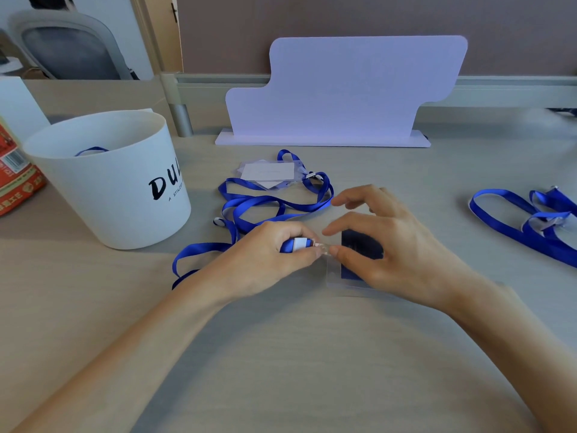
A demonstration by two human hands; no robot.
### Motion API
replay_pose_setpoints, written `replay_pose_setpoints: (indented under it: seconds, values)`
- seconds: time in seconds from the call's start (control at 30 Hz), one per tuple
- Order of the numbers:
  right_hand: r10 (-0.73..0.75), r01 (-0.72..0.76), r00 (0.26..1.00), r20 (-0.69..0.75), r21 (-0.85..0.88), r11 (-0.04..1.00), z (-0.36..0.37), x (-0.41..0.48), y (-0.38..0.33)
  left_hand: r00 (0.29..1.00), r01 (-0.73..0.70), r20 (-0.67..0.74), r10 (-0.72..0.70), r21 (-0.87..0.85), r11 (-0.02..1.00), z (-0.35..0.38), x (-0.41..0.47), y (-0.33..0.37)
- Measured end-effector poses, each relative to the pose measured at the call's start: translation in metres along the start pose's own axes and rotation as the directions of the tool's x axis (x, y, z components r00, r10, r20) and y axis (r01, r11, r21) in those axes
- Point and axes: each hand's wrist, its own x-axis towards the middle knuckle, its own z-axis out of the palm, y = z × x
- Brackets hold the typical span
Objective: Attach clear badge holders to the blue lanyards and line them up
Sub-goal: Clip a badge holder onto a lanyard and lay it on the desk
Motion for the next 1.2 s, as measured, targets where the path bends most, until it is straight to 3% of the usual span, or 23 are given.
replay_pose_setpoints:
  seconds: [0.43,0.77,1.2]
  values:
    - [0.059,-0.064,0.985,0.163,0.028,0.998,0.004,0.000,-0.006,0.999,-0.012,-0.042,0.015,0.061,0.998,0.002,-0.002,0.004]
    - [0.081,-0.091,0.983,0.165,0.054,0.994,0.010,0.002,-0.007,0.993,-0.019,-0.111,0.034,0.128,0.992,0.008,-0.002,0.002]
    - [0.124,-0.144,0.977,0.176,0.105,0.984,0.007,0.003,-0.006,0.995,-0.029,-0.092,0.043,0.155,0.987,0.008,-0.001,0.001]
